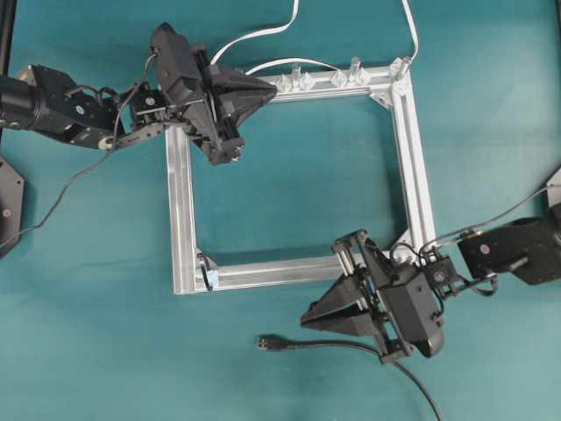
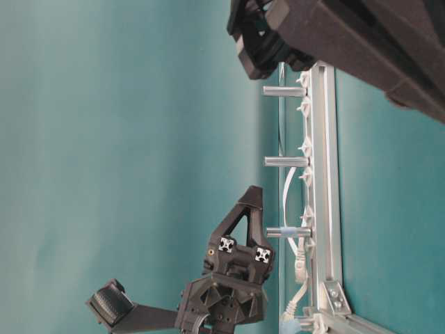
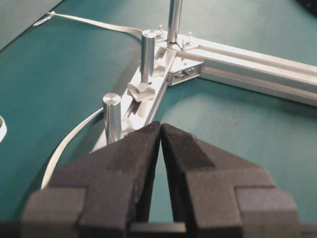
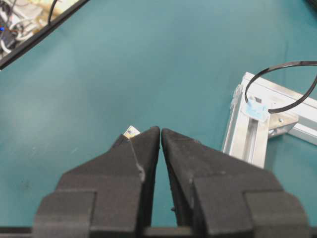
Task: Insert the wire through the string loop located on the left side.
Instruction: 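Open both grippers and move the right gripper down toward the USB plug, then close the right gripper on the black cable just behind the USB plug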
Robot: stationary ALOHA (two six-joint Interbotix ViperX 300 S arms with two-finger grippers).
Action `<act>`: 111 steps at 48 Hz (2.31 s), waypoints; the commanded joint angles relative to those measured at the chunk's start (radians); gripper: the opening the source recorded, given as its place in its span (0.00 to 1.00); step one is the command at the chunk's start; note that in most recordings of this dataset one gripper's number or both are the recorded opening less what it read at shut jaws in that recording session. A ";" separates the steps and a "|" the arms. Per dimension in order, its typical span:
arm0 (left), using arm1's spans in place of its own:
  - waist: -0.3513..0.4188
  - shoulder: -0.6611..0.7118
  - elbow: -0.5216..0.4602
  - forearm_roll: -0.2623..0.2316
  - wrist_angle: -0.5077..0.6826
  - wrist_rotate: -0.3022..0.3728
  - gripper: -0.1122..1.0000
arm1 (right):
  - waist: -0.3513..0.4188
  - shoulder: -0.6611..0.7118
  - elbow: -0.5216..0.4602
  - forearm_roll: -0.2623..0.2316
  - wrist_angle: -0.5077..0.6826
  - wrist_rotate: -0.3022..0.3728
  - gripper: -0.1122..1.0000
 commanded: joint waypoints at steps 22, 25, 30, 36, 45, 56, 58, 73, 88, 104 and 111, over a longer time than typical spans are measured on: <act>-0.003 -0.092 -0.083 0.041 0.298 0.000 0.11 | 0.006 -0.002 -0.032 0.009 0.026 0.017 0.10; -0.006 -0.100 -0.081 0.041 0.302 0.000 0.13 | 0.005 -0.003 -0.037 0.017 0.028 0.029 0.10; -0.012 -0.120 -0.081 0.043 0.316 0.003 0.36 | 0.006 -0.003 -0.043 0.032 0.028 0.061 0.11; -0.020 -0.152 -0.074 0.043 0.365 0.012 0.67 | 0.008 -0.002 -0.046 0.046 0.028 0.094 0.18; -0.029 -0.207 -0.032 0.043 0.426 0.014 0.66 | 0.021 -0.003 -0.051 0.120 0.028 0.095 0.65; -0.049 -0.247 0.015 0.043 0.437 0.009 0.66 | 0.057 -0.005 -0.049 0.238 0.028 0.086 0.67; -0.052 -0.250 0.018 0.043 0.437 0.009 0.67 | 0.066 -0.003 -0.051 0.270 0.031 0.084 0.67; -0.057 -0.259 0.025 0.043 0.468 0.012 0.69 | 0.166 -0.002 -0.089 0.629 0.054 -0.080 0.67; -0.057 -0.270 0.048 0.043 0.468 0.015 0.69 | 0.236 0.035 -0.149 0.910 0.054 -0.318 0.67; -0.058 -0.344 0.101 0.043 0.468 0.015 0.70 | 0.239 0.089 -0.187 0.919 0.069 -0.322 0.67; -0.066 -0.382 0.130 0.043 0.468 0.014 0.70 | 0.239 0.104 -0.190 0.919 0.103 -0.322 0.67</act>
